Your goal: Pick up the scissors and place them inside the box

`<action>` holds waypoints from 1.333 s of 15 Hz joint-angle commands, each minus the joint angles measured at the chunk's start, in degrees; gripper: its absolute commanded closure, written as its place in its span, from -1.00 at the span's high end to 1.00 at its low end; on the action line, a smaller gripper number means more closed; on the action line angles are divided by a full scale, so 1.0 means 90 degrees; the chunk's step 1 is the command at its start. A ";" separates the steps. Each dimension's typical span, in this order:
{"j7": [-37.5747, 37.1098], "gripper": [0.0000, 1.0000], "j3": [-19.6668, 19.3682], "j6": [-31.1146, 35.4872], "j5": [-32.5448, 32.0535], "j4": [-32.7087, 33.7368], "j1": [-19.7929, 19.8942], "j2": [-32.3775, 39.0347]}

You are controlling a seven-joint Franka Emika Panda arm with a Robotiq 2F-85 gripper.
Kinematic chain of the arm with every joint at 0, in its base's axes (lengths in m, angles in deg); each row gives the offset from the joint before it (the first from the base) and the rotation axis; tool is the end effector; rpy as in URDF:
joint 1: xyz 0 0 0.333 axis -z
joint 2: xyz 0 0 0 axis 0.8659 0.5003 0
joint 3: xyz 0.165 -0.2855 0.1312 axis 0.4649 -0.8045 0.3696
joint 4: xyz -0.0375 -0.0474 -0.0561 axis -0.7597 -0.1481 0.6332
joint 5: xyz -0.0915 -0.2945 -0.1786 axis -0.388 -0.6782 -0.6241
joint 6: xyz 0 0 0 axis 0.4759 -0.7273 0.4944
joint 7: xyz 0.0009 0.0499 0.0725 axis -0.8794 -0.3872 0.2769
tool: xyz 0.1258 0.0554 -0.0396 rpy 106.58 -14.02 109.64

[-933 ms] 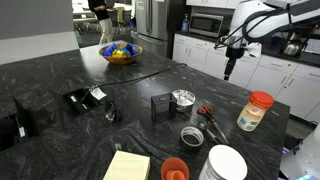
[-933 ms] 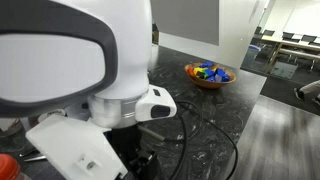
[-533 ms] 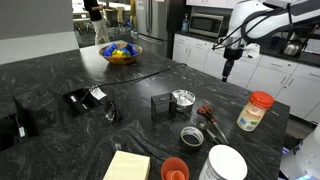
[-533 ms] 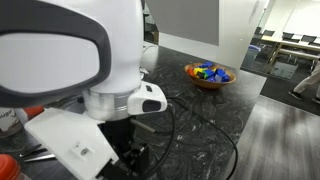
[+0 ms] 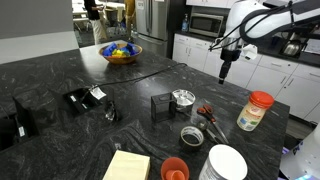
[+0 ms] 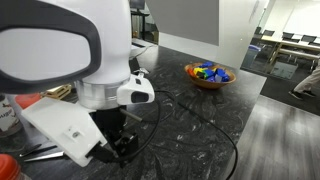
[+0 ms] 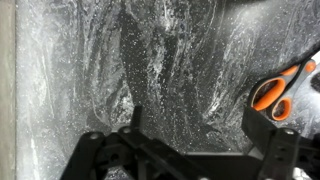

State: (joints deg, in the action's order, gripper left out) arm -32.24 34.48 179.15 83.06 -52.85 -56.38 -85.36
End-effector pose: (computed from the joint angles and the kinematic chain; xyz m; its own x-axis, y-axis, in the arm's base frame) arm 0.3888 -0.0919 0.4566 0.9973 0.0373 -0.0626 0.0372 -0.9993 -0.0019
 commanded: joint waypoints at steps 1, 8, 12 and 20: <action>0.0011 1.00 0.0052 -0.0011 0.0016 0.0008 0.0048 0.0003; -0.0841 1.00 0.0333 -0.0223 0.0664 0.0059 -0.0157 0.0196; -0.2200 1.00 0.0638 -0.0601 0.1043 0.0144 -0.0209 0.0452; -0.2140 1.00 0.0685 -0.0390 0.0970 -0.0027 -0.0213 0.0400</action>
State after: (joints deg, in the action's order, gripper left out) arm -51.61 40.20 175.74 91.69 -53.16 -58.78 -81.78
